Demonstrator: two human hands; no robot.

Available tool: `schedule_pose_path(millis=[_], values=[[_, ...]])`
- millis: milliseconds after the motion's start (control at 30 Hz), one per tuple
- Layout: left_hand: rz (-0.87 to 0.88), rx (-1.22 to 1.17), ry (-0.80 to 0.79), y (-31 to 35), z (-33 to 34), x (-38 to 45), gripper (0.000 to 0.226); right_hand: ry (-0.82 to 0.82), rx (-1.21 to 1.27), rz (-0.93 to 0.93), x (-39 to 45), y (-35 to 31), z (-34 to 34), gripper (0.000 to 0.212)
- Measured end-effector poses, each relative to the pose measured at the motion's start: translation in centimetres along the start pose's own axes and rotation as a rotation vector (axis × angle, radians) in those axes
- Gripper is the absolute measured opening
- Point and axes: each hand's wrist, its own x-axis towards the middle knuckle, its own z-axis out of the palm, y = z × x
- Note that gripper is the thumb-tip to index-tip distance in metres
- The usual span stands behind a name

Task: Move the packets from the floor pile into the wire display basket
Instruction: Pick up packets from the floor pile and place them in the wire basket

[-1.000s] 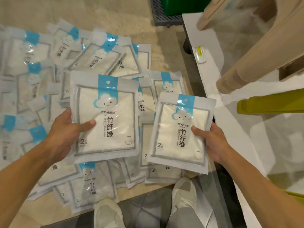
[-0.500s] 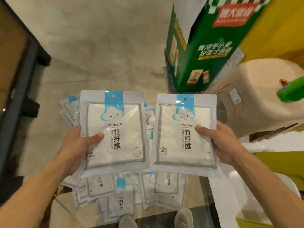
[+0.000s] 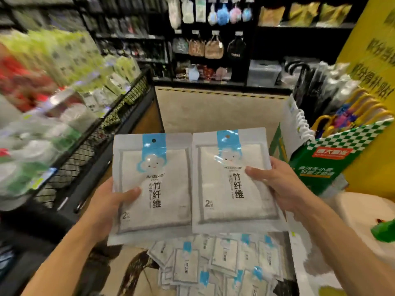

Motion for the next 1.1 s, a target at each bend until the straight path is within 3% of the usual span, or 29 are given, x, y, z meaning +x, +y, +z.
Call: schedule_pose_path(millis=[167, 300, 433, 567, 733, 900, 1100], values=[[0.119, -0.062, 0.178, 5.5, -7.6, -9.8, 0.048, -0.204, 0.002, -0.065, -3.7, -6.1, 8.4, 0.045], [0.199, -0.152, 0.361, 6.1, -12.1, -17.9, 0.06, -0.409, -0.007, -0.112, -6.1, -8.3, 14.1, 0.042], [0.237, -0.244, 0.553, 4.2, -14.1, -25.9, 0.072, -0.595, -0.063, -0.126, -8.7, -8.5, 19.2, 0.081], [0.229, -0.325, 0.723, 1.6, -14.5, -34.0, 0.067, -0.776, -0.109, -0.117, -12.0, -7.8, 23.1, 0.042], [0.211, -0.383, 0.964, -1.6, -13.0, -43.3, 0.03, -0.978, -0.186, -0.084, -16.6, -5.1, 26.8, 0.048], [0.201, -0.43, 1.128, -5.6, -12.6, -52.0, 0.045, -1.112, -0.256, -0.053, -22.6, -1.9, 29.5, 0.039], [0.209, -0.484, 1.244, -10.7, -14.7, -59.9, 0.034, -1.222, -0.3, -0.015, -29.8, 2.5, 33.5, 0.042]])
